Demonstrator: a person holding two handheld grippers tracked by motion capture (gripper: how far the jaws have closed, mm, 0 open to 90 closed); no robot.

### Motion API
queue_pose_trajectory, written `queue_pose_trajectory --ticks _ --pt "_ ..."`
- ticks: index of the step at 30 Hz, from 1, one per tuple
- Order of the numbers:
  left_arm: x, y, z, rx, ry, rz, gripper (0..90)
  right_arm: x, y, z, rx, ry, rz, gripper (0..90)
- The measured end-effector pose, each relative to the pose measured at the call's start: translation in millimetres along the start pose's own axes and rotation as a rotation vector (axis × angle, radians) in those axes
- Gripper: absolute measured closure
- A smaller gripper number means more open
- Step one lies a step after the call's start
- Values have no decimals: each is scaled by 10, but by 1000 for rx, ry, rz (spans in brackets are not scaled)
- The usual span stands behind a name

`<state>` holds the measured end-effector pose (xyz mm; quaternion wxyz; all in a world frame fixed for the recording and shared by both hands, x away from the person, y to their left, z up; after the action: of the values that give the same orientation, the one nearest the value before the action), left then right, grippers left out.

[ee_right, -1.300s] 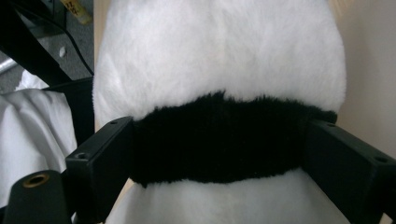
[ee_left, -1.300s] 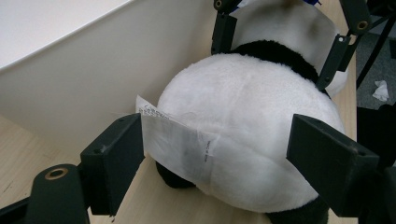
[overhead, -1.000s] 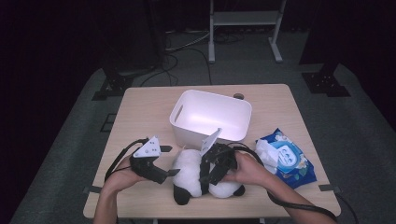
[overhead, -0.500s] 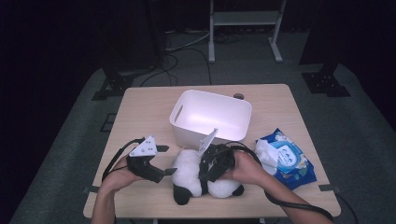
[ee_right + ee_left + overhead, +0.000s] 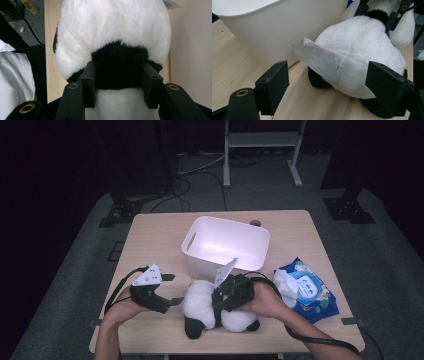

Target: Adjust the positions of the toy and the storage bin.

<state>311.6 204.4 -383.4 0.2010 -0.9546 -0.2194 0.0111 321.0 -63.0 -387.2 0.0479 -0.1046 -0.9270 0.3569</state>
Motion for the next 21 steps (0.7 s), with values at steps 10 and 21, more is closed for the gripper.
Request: queue_pose_trajectory --ticks 10,21 --pt "32 -63 12 -4 0 -9 176 46 -90 -53 -17 7 -25 592" --pt "64 -132 31 -16 -7 -19 176 67 -143 -88 -31 0 -29 643"
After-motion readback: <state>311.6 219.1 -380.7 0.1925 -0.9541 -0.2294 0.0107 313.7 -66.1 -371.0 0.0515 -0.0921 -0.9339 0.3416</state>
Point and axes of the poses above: each handheld gripper's, and its own axes: y roughly forward along the jaws, z roughly out of its underside, x roughly to its left, the point moved 1 cm from there along y, roughly forward along the jaws, and after that the axes turned 13 degrees about -x, right-handed, at the moved point
